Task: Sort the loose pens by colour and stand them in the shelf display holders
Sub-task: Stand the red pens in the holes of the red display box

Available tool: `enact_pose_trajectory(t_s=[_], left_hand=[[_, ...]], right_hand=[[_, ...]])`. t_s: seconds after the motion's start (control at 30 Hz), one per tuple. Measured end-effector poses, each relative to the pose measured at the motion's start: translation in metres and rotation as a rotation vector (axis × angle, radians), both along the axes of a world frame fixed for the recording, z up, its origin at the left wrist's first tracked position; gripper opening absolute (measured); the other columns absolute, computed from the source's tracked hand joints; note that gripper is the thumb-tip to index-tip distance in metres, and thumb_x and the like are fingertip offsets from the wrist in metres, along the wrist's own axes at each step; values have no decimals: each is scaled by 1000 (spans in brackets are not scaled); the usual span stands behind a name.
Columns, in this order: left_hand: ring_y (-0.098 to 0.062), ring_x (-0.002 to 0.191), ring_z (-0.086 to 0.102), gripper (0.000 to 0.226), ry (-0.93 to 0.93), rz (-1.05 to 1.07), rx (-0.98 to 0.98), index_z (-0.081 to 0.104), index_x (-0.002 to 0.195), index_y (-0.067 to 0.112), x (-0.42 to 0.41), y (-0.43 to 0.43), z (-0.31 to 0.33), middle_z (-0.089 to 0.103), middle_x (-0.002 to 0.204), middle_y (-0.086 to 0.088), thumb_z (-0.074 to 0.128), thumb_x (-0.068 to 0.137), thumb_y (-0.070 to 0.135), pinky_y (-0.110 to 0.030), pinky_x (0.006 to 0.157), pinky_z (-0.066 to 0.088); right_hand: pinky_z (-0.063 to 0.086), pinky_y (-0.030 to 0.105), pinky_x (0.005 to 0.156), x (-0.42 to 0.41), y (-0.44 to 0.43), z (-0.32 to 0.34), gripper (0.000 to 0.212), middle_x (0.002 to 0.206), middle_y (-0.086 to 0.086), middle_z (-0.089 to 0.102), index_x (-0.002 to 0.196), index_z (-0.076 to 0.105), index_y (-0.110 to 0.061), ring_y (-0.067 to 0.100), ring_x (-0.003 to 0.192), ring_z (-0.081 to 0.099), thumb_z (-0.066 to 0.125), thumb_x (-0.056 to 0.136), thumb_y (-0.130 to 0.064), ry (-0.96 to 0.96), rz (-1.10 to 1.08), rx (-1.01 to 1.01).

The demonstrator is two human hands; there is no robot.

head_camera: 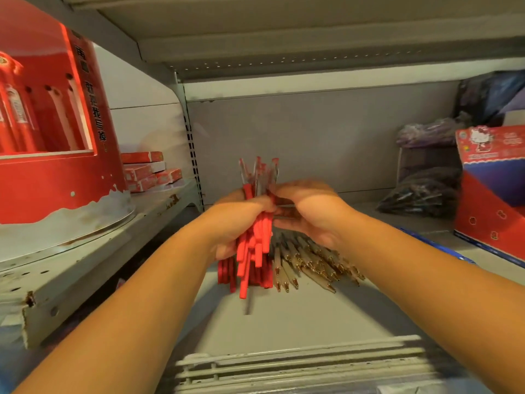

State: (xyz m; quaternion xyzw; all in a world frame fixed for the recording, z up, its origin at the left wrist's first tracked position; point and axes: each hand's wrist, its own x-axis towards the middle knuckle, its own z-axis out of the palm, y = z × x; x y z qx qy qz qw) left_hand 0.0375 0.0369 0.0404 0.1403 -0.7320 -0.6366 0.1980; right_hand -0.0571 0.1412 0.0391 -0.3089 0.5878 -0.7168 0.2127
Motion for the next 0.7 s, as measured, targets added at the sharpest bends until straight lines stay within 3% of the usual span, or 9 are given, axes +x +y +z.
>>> enact_pose_trajectory(t_s=[0.1,0.2,0.33,0.53,0.7], left_hand=[[-12,43,55,8,65,-46,7,66,92,12,-3,22,2,62,53,0,61,90,6,-22,43,47],[-15,38,49,3,82,-79,7,60,86,9,-10,44,0,55,49,-4,60,89,8,-21,39,42],[-20,41,46,15,122,-171,96,47,80,12,-26,83,0,46,59,-12,56,85,2,-24,40,41],[-18,44,47,22,255,-292,191,45,81,16,-60,174,-2,41,59,-5,53,86,-3,-25,42,41],[-16,44,49,21,363,-315,158,48,86,17,-90,260,-2,46,54,0,53,88,-3,-25,41,41]], right_hand=[[60,33,61,1,24,2,10,80,11,76,95,72,-3,23,70,73,65,89,-9,51,-103,-31],[59,34,59,0,50,-1,10,74,13,68,90,65,2,21,61,70,60,91,-6,-38,-198,-134],[55,29,51,-10,102,-8,8,63,7,55,84,58,-3,17,50,64,57,91,-7,-131,-320,-263],[55,27,52,-25,201,-19,10,70,7,62,96,63,-3,17,55,67,53,95,-5,-168,-333,-351],[36,18,42,-60,278,-18,18,70,7,51,107,57,0,11,52,44,42,97,-2,-246,-275,-442]])
